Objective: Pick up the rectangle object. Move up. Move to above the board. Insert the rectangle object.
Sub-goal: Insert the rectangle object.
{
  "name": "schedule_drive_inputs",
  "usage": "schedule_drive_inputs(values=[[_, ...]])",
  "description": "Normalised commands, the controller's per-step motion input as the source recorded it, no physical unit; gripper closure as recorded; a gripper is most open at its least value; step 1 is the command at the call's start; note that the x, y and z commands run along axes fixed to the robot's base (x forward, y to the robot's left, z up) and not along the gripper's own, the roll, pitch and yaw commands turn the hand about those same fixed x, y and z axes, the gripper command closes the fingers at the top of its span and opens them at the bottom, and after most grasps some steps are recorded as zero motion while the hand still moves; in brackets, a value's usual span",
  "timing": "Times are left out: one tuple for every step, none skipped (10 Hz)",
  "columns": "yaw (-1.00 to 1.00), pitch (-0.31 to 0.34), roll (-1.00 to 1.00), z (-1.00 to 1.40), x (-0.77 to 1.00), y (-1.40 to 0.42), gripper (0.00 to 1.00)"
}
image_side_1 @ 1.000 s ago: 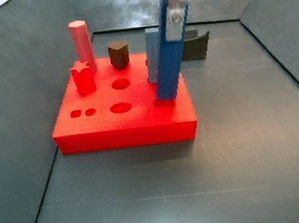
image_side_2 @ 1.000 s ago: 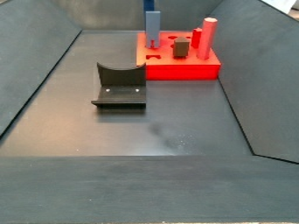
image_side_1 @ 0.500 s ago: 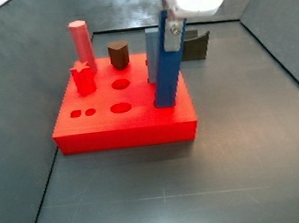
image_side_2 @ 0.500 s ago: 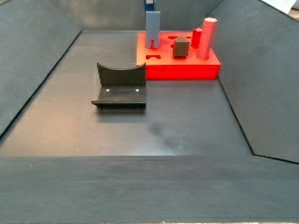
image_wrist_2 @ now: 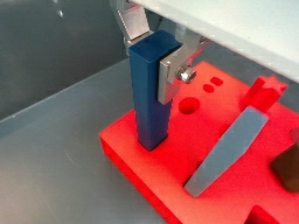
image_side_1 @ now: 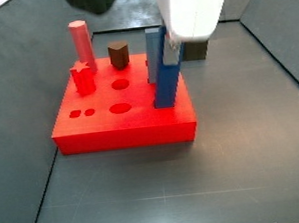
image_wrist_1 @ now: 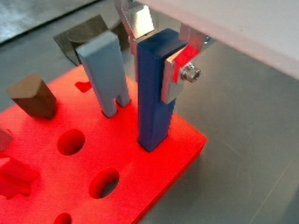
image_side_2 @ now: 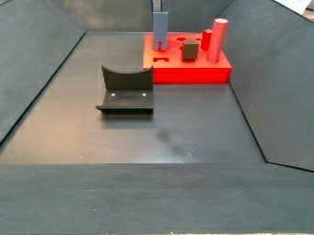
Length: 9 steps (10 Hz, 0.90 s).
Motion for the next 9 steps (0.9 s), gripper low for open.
schedule_drive_inputs(values=[[-0.17,-0.011,-0.02,-0.37,0.04,0.00,1.00],[-0.17,-0.009,-0.01,-0.34,0.04,0.00,1.00],[-0.12,-0.030,-0.03,-0.25,0.00,0.00,1.00],[-0.01,-0.043,-0.01,-0.29,-0.02,0.04,1.00],[0.00,-0.050,-0.01,-0.34,-0.15,0.10,1.00],[0.00,-0.114,-0.07,-0.24,-0.27,0.15,1.00],[0.00,-0.126,-0.10,-0.17,-0.24,0.11,1.00],[0.00,-0.051,-0.01,-0.01,-0.06,0.00,1.00],[0.00,0.000,0.00,0.00,0.00,0.00,1.00]])
